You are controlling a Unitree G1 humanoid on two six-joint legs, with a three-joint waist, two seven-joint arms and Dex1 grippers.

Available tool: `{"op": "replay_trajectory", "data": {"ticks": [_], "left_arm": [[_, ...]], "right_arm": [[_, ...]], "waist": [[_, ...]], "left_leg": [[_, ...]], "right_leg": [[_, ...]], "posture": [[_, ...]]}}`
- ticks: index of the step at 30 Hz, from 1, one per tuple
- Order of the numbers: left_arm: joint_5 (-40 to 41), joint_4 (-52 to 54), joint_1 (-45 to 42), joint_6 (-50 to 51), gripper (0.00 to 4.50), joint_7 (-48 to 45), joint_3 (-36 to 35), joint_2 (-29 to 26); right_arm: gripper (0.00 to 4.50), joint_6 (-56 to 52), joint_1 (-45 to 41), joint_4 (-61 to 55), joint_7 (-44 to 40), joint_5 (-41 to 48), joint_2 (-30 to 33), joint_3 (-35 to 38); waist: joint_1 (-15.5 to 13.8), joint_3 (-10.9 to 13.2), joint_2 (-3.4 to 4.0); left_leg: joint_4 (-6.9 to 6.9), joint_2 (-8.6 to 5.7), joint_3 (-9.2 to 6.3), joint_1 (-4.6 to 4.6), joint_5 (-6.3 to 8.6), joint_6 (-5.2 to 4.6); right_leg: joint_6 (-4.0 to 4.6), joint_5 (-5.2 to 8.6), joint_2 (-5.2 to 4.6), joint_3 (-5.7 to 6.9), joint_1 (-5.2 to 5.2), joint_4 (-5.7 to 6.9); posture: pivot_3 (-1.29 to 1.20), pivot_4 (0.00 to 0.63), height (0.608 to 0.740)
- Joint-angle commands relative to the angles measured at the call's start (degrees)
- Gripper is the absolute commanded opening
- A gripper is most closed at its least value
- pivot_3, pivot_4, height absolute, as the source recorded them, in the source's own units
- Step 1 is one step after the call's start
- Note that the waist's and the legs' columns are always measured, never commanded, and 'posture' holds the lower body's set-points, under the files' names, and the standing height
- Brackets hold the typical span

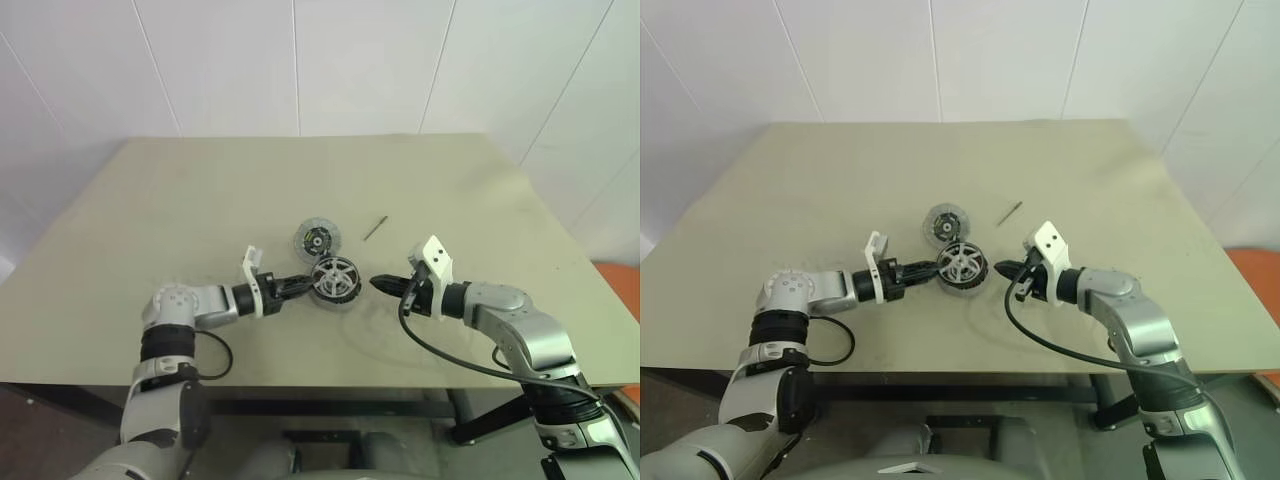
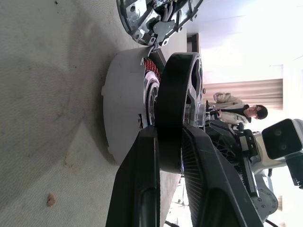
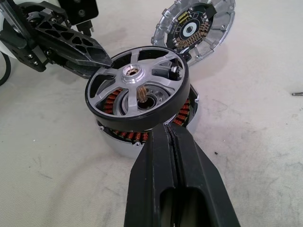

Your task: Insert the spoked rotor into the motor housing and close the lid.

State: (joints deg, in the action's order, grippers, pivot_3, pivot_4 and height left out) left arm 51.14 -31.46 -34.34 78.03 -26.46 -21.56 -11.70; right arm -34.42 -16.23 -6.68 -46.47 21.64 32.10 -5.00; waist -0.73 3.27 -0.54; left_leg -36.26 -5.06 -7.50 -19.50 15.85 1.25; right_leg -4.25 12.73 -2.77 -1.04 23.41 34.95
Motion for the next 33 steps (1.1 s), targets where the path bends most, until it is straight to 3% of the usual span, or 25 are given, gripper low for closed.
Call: {"op": "replay_trajectory", "data": {"ticks": [1,14,22,27,33], "left_arm": [[0.07,0.18,-1.58,-0.62,0.37,-0.90,-0.79,0.21],[-0.46,0.42,-1.11,0.07,0.37,-1.61,-0.49,0.40],[-3.20,2.93,-0.66,-1.89,2.90,-3.87,3.67,-0.70],[-5.87,6.08,-1.72,-3.13,2.90,-9.20,10.04,-4.62],[-13.62,11.31,-6.58,-11.42,2.90,-20.51,23.26,-14.11]], "right_arm": [[0.00,0.91,-0.54,-2.71,0.17,1.17,-0.60,1.77],[0.00,0.77,0.26,-3.49,0.97,1.61,-1.08,2.02],[0.00,0.59,0.45,-3.69,1.14,1.77,-1.26,2.27],[0.00,0.83,0.34,-3.07,1.11,1.66,-1.37,2.15],[0.00,0.90,-0.04,-2.64,1.07,1.54,-1.75,1.84]], "waist": [[0.01,0.00,0.00],[0.00,0.00,0.00],[-0.07,-0.04,-0.02],[0.09,-0.04,-0.02],[0.08,-0.01,-0.03]], "left_leg": [[0.00,0.00,0.00,0.00,0.00,0.00],[0.00,0.00,0.00,0.00,-0.01,-0.02],[-0.06,0.00,-0.01,0.09,0.00,0.00],[-0.21,0.00,0.00,0.09,0.05,0.09],[-0.09,0.01,0.01,0.02,-0.01,-0.02]], "right_leg": [[0.00,0.00,0.00,0.00,0.00,0.00],[-0.01,-0.01,0.00,0.00,0.00,0.00],[-0.01,0.00,0.00,0.01,-0.13,0.02],[-0.02,-0.01,0.01,0.02,-0.21,0.03],[-0.02,-0.03,0.04,-0.01,-0.04,0.07]], "posture": [[0.00,0.000,0.740],[0.00,0.000,0.740],[0.00,0.000,0.740],[0.00,0.000,0.740],[0.00,0.000,0.740]]}}
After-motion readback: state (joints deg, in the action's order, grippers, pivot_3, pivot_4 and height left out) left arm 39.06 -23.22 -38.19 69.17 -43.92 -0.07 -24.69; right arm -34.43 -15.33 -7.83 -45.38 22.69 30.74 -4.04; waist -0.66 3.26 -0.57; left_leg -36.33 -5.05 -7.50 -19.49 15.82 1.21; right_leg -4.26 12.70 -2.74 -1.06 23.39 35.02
